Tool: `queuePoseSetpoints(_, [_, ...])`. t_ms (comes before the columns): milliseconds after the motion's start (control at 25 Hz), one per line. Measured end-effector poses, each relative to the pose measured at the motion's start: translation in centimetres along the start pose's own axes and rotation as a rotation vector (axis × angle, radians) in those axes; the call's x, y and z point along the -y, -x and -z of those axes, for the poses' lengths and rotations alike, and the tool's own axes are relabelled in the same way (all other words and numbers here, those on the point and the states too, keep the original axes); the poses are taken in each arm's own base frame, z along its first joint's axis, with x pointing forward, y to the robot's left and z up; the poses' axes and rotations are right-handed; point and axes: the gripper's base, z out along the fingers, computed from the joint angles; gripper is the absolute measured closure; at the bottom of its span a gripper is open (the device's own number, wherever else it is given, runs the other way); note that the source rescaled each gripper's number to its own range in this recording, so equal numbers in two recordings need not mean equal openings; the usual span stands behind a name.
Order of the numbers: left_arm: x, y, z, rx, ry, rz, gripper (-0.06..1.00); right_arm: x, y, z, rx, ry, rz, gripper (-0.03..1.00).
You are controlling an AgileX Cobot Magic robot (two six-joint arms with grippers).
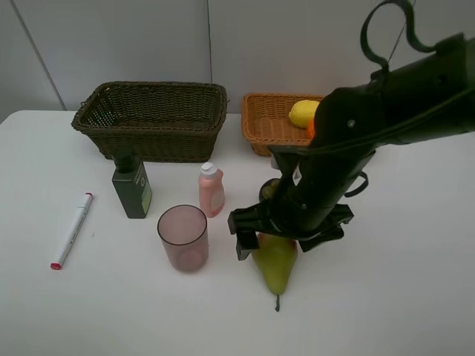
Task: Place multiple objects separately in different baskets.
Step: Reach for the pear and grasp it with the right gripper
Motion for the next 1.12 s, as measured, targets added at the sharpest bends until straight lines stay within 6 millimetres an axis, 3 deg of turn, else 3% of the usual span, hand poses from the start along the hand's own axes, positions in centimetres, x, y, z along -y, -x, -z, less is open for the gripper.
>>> queuePoseSetpoints(200, [0.0,0.0,0.0,0.0,0.0,0.0,-0.05,0.1,0.2,-1.5,-0.013,-0.013,-0.001,-0.03])
queuePoseSetpoints(520, [0.0,0.0,0.0,0.0,0.0,0.0,-0.05,0.1,0.5,-1.7,0.016,-0.011,0.009,0.0])
queuePoseSetpoints(680, [0.0,0.0,0.0,0.0,0.0,0.0,-0.05,0.1,0.5,-1.7,0.018,-0.012,0.009,0.25])
queuePoseSetpoints(760, [0.0,0.0,0.0,0.0,0.0,0.0,-0.05,0.1,0.5,-1.7,0.017,-0.012,0.008,0.46])
queuePoseSetpoints(840, [0.0,0.0,0.0,0.0,0.0,0.0,-0.05,0.1,0.5,-1.7,0.014,-0.014,0.009,0.78])
queuePoseSetpoints(1120, [0.0,0.0,0.0,0.0,0.0,0.0,-0.05,0.2,0.3,-1.7,-0.008,-0.025,-0.009,0.78])
